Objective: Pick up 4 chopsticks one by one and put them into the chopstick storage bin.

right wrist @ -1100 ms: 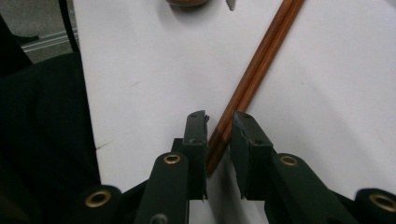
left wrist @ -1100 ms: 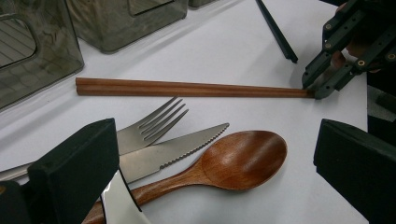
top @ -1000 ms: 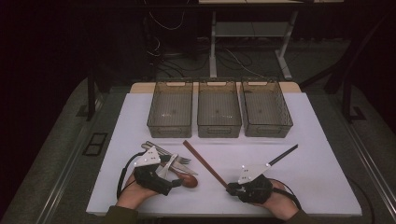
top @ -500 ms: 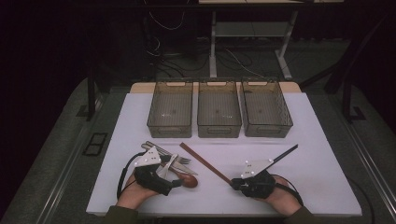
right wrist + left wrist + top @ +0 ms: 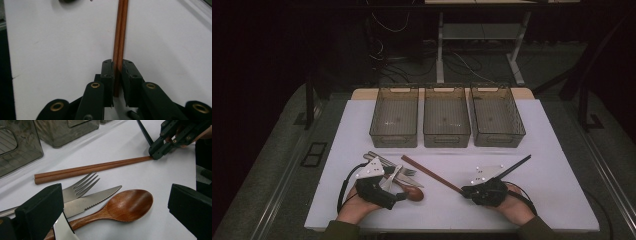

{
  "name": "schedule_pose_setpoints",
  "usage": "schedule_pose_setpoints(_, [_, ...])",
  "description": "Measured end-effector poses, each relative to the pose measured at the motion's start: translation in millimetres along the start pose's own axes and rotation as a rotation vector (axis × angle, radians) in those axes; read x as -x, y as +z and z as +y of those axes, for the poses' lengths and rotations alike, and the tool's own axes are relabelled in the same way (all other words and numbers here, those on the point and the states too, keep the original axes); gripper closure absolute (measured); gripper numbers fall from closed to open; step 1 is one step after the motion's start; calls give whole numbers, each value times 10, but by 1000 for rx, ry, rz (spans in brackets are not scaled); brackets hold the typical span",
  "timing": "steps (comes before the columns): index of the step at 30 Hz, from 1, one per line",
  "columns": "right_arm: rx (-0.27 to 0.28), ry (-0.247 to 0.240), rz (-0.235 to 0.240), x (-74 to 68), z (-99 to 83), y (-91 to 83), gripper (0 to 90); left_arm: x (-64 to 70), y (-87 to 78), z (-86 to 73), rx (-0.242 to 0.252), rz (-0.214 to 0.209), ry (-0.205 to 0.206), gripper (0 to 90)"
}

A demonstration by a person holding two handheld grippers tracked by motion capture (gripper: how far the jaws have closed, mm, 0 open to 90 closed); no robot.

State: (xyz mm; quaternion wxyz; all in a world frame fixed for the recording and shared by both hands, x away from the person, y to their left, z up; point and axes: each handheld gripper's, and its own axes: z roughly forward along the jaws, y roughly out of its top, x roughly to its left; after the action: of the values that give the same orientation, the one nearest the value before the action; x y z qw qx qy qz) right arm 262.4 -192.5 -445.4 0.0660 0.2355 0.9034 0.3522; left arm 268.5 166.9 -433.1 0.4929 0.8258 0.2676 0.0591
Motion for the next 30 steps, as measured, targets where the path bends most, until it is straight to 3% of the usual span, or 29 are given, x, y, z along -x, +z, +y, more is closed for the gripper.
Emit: schedule_pose_setpoints(30, [-12, 12, -17, 363, 89, 50, 828, -1, 1, 0, 3, -7, 0, 0])
